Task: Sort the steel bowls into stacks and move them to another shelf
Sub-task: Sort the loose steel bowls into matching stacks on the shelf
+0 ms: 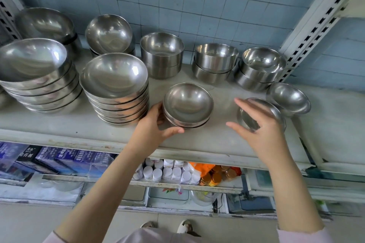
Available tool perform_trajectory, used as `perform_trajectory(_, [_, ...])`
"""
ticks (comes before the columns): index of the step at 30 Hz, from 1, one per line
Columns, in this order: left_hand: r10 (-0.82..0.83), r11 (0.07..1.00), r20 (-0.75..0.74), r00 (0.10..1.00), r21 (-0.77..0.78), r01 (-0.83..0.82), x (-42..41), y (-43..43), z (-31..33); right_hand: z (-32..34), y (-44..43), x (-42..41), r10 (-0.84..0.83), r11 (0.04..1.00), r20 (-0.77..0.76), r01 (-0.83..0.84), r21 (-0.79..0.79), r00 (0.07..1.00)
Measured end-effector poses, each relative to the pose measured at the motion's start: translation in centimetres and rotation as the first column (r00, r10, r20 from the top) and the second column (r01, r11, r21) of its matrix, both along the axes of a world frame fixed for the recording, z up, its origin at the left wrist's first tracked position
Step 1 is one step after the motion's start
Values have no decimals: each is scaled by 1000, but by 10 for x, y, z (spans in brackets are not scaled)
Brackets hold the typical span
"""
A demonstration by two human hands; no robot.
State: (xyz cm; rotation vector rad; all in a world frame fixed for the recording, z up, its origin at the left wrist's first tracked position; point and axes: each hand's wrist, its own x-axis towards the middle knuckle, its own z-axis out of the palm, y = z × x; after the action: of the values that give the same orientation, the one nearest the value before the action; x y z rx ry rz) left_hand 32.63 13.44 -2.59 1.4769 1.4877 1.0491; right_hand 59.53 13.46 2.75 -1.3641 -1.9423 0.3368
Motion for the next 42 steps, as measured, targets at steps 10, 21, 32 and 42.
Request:
perform_trajectory(10, [3,1000,-20,1000,2,-3,3,0,-2,-30,-13,50,-192,981,200,188,35,961])
perform_trajectory(21, [-22,999,17,1000,34,21,4,0,1,39,9,-46,195,960,113,-213,180,974])
perform_trajectory(32, [6,998,-9,1000,60,-5,-1,1,-4,3,18,-73,224,949,277,-273,155,934])
perform_trajectory(42, [16,997,-36,999,70,-13,-2,-1,-1,6,21,-70,262,959,281,-281,32,923])
